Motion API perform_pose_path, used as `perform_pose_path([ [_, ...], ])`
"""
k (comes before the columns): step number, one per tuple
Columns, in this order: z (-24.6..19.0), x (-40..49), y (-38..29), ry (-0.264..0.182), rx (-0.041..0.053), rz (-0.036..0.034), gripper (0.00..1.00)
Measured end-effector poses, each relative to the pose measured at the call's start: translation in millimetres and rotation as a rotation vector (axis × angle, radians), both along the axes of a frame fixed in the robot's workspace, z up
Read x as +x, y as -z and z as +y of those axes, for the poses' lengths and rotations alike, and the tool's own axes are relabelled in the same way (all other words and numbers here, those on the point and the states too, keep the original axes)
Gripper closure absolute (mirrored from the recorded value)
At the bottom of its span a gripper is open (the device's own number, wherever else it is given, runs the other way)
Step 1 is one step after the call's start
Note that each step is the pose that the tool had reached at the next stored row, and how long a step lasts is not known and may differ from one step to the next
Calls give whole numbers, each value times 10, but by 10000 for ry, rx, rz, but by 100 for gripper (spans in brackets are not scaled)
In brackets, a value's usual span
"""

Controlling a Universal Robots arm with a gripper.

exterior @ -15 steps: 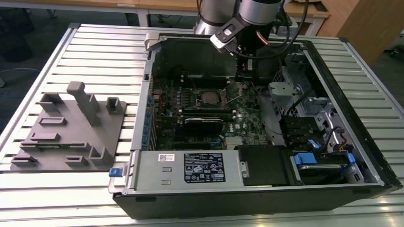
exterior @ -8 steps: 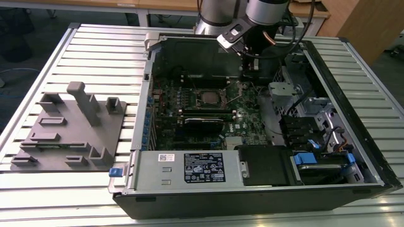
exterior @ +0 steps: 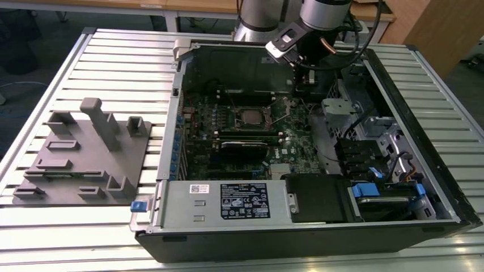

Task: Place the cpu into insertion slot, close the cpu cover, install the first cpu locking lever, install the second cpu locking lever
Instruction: 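Close the cpu cover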

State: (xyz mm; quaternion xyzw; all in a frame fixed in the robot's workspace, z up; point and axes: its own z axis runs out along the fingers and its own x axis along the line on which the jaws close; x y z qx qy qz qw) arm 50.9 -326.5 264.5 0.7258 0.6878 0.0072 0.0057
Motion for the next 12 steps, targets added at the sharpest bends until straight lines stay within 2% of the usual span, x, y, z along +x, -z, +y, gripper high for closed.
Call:
perform_pose_path([
  [6,0,1,30,-1,-17,0,90],
  [12,0,0,102,-1,-131,0,90],
])
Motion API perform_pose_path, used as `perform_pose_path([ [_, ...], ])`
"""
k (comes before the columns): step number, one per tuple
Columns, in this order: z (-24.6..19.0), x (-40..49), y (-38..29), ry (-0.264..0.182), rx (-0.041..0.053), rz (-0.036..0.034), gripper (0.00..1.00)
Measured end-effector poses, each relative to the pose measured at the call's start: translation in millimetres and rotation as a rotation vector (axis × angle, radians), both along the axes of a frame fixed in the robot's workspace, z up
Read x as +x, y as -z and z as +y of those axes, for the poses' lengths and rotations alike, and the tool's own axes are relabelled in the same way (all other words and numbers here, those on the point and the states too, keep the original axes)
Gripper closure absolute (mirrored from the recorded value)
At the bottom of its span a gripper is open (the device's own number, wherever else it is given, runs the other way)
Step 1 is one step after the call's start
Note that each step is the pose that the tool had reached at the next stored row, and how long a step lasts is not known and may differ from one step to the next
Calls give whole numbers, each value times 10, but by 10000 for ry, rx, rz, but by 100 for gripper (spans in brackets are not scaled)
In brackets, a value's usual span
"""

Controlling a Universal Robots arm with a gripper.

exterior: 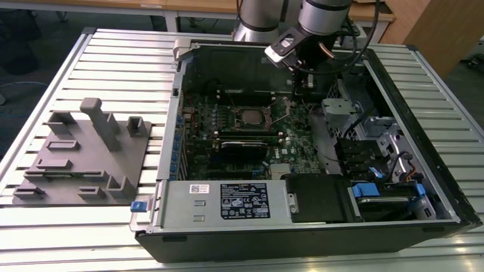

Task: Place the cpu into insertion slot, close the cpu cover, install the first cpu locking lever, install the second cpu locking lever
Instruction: 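Close the cpu cover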

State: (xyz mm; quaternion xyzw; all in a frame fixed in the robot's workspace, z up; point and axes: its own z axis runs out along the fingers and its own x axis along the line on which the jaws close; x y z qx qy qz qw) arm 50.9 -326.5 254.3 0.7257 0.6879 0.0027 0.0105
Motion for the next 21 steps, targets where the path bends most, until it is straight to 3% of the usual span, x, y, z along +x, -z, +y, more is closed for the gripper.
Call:
perform_pose_path([
  [9,5,6,90,-1,-185,1,90],
  [21,6,6,130,0,-246,0,90],
])
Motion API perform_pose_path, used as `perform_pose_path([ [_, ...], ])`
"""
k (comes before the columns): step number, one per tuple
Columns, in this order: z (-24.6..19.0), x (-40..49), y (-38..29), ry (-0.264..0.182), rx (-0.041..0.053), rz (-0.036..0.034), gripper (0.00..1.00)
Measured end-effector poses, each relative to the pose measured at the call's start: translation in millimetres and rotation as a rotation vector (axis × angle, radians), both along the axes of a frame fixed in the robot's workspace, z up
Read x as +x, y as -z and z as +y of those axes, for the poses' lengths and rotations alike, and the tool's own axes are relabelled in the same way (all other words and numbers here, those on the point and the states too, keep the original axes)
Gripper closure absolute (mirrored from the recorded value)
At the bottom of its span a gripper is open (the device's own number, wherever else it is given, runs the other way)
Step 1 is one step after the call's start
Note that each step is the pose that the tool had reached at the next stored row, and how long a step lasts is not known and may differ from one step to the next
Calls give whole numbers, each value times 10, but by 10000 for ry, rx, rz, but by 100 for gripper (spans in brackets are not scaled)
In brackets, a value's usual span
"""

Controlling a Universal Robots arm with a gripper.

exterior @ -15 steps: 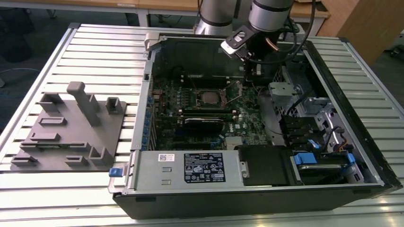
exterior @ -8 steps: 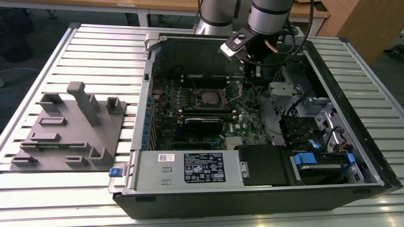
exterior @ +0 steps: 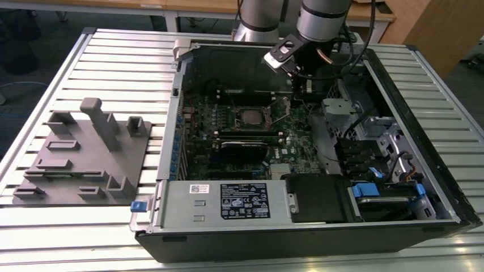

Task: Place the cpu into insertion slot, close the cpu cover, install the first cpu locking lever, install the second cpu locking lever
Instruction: 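Close the cpu cover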

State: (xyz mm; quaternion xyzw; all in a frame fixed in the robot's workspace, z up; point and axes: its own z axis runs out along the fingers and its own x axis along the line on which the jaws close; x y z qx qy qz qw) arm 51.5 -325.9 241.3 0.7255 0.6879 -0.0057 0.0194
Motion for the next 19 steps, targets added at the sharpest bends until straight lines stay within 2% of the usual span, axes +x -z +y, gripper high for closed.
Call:
perform_pose_path([
  [5,0,-30,0,1,0,-29,90],
  [8,0,-69,1,-1,0,-100,90],
  [10,0,-106,1,0,1,-180,90],
  [15,0,-221,0,0,0,-448,90],
  [19,0,-327,1,0,1,-703,90],
])
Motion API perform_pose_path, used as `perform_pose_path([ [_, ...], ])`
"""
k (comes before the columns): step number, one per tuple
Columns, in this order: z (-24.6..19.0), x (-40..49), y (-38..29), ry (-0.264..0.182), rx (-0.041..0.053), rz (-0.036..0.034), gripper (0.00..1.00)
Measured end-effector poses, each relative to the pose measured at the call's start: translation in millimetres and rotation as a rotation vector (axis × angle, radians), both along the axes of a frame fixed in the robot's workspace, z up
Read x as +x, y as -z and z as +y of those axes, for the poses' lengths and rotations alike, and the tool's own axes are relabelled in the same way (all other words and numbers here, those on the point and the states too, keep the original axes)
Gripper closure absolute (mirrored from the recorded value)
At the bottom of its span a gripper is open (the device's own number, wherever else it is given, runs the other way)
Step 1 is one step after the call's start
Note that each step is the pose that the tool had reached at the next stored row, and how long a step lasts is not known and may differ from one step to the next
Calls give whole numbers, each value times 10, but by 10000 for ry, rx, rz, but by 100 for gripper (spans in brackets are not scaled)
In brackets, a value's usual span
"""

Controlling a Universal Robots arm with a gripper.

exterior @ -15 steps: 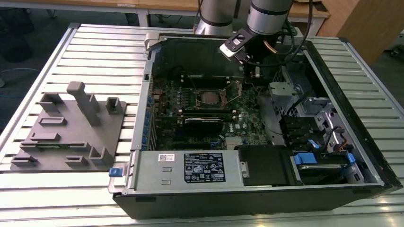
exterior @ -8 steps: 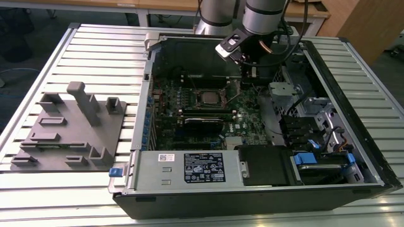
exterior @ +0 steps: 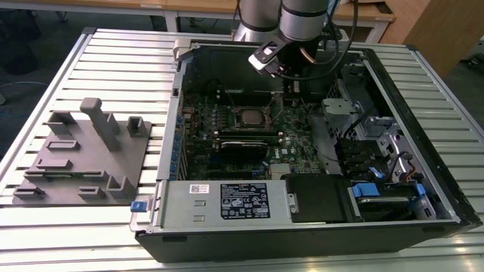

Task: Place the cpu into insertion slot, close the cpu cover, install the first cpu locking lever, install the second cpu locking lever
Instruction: 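Close the cpu cover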

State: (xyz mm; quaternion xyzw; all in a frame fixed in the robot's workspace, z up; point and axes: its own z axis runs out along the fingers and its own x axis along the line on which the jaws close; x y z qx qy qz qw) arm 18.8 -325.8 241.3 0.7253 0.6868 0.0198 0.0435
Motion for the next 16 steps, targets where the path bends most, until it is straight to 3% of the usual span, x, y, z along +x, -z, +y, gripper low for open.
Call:
perform_pose_path([
  [5,-1,-167,0,0,0,-375,90],
  [10,0,-332,-1,0,-3,-694,90],
  [12,0,-369,0,2,-1,-762,90],
  [16,0,-370,0,1,-1,-765,90],
])
